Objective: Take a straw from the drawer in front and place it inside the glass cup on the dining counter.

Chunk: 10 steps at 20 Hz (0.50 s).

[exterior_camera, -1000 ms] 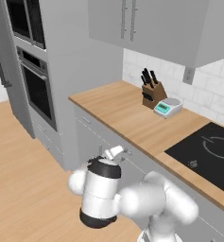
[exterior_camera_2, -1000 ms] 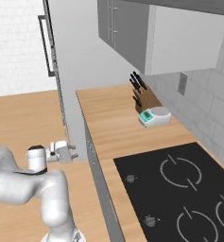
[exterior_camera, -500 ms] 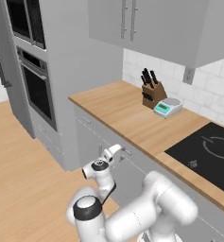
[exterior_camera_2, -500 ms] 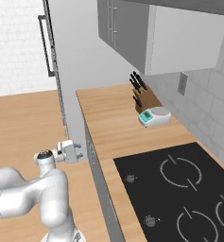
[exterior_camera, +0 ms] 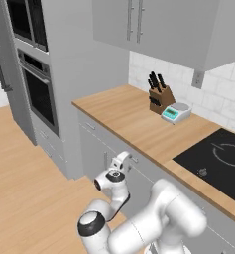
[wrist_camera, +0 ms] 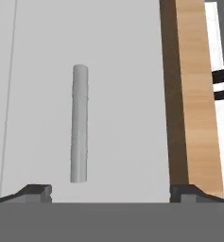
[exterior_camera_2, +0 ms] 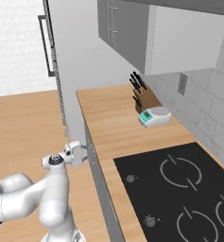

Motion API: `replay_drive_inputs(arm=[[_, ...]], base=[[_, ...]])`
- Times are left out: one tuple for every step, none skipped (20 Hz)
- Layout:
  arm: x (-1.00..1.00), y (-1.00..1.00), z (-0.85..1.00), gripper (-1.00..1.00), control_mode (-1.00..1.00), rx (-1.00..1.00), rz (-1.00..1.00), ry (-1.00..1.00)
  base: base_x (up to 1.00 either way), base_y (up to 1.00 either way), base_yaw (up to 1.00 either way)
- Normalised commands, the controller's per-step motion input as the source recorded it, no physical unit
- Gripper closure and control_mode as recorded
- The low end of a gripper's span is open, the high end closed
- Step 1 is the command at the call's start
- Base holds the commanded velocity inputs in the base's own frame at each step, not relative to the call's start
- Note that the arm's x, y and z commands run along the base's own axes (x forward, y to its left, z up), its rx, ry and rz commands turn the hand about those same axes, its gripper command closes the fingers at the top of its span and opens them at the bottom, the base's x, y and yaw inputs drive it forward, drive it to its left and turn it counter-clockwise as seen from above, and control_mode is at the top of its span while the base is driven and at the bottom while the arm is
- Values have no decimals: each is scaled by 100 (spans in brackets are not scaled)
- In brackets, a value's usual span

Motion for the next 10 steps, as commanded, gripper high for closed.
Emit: replay_drive_inputs(arm=[[39,-24,-14,-100,-100,0,5,7],[39,-24,-16,-100,-100,0,4,6],[41,-19,-20,-100,-100,0,3,6],[46,-14,-24,-100,-100,0,1,7],[47,-9,-26,-100,-100,0,0,8],[48,-7,-28,-100,-100,0,0,9],[49,-2,-29,-100,-100,0,0,9],[50,0,-30,-100,-100,0,0,10],[51,0,-31,-100,-100,0,0,11],[50,0,-32,-100,-100,0,0,11]], base=[[0,0,0],[0,0,0],[0,0,0],[0,0,0],[0,0,0],[0,0,0],[0,0,0],[0,0,0],[0,0,0],[0,0,0]])
